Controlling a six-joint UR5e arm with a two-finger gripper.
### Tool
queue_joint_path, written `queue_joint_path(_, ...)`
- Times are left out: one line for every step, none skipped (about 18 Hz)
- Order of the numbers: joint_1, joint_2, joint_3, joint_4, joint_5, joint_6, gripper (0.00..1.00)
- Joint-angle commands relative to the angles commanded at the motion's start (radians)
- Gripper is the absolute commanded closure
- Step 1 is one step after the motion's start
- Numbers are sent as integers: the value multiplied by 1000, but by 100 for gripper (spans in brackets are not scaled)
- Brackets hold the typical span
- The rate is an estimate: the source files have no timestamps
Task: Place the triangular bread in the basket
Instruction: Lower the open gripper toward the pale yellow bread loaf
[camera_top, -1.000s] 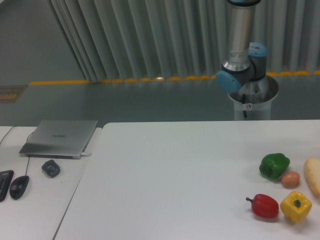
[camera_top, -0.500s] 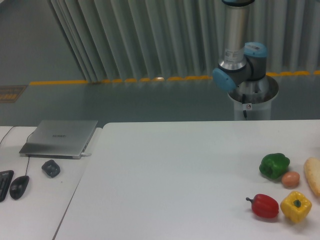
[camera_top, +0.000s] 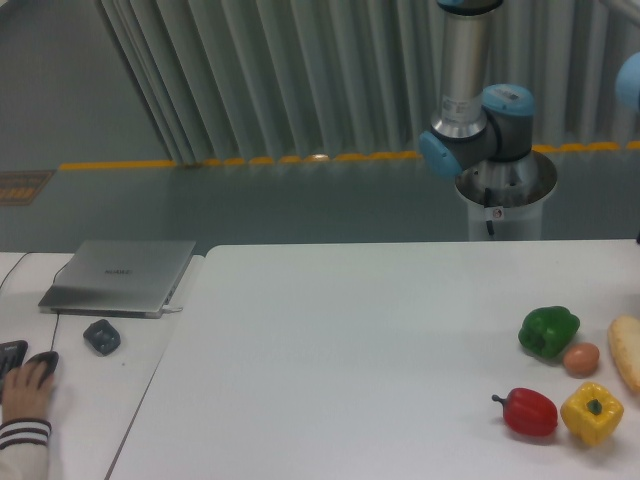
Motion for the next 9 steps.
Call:
queue_joint_path(-25,-20,15,-2,25,-3,0)
queue_joint_path(-45,-34,28,-2,40,-3,0)
queue_joint_path(-49,-46,41,-3,45,-2,0)
queue_joint_path(-51,-55,52,-3,46,0,0)
queue_joint_path(-51,-57,52,-3,45,9,0)
queue_joint_path(-49,-57,55,-3,46,9,0)
queue_joint_path(-49,-57,58,-3,46,11,0)
queue_joint_path(-48,-57,64,-3,46,12,0)
queue_joint_path(-48,-60,67,-3,46,12,0)
